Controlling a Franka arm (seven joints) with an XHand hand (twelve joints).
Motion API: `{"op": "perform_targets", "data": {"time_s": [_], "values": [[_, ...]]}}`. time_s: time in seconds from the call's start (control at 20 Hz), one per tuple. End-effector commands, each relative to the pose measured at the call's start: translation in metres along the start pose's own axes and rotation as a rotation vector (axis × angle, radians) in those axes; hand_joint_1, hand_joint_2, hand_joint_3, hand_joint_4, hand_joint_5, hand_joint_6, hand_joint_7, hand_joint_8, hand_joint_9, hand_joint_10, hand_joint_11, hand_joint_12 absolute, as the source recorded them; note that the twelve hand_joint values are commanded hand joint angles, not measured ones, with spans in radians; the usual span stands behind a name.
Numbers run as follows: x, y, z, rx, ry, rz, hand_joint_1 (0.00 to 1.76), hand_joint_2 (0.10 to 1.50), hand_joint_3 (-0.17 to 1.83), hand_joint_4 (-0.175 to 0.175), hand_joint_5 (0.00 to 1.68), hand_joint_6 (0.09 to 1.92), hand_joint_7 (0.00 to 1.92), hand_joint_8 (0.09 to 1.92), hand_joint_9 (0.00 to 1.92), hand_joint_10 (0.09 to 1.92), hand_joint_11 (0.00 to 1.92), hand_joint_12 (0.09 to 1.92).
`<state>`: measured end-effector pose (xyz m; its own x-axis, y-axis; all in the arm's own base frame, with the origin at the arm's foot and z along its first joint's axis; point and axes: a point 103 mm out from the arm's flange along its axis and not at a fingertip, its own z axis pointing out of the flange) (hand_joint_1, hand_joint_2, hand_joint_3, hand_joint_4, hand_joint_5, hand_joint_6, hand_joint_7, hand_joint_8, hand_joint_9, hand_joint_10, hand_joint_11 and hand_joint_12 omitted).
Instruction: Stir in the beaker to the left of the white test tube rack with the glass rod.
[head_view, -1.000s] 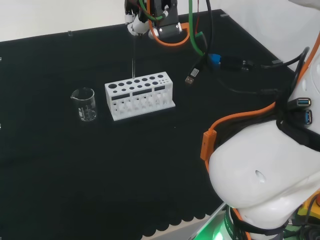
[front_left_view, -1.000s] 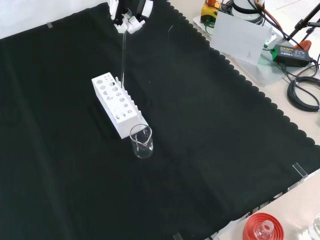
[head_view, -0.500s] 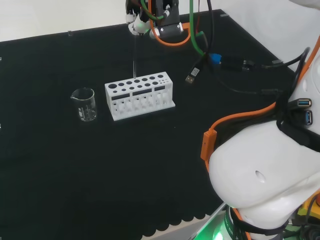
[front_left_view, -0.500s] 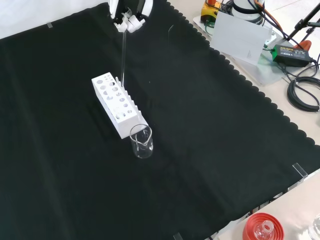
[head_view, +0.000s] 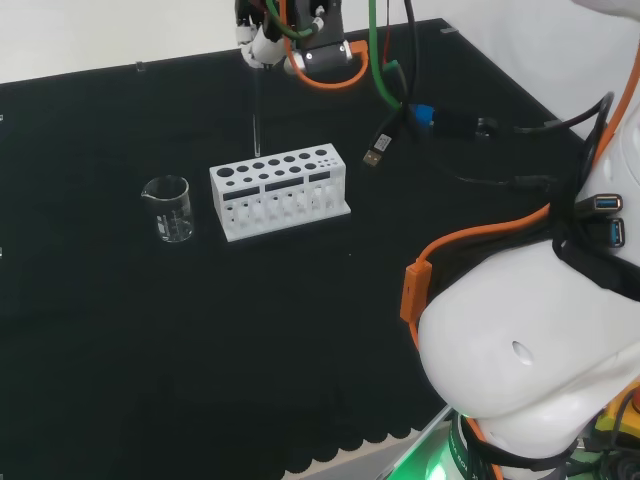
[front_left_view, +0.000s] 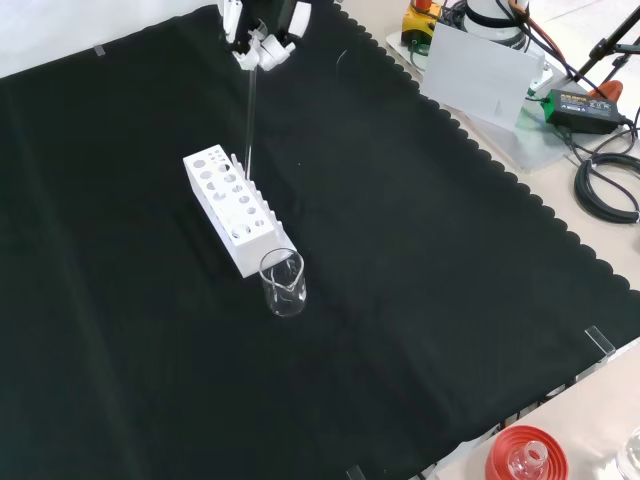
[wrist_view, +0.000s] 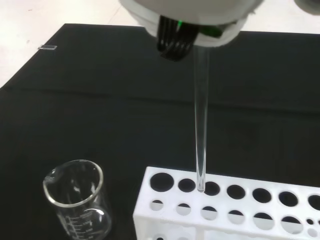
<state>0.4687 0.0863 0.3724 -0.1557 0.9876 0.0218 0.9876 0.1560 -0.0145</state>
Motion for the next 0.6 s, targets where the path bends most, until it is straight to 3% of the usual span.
{"op": "perform_targets", "data": {"time_s": [0.05,0.6], "values": [[0.019,0.006,-0.001,0.007,-0.011,-0.039,1.32,0.65,0.73,-0.175,1.11,0.73,1.31,0.89,1.79,0.41,1.62,0.65],[0.071,0.022,-0.001,0.013,-0.002,-0.114,1.32,0.65,0.73,-0.175,1.11,0.73,1.31,0.89,1.79,0.41,1.62,0.65]]}}
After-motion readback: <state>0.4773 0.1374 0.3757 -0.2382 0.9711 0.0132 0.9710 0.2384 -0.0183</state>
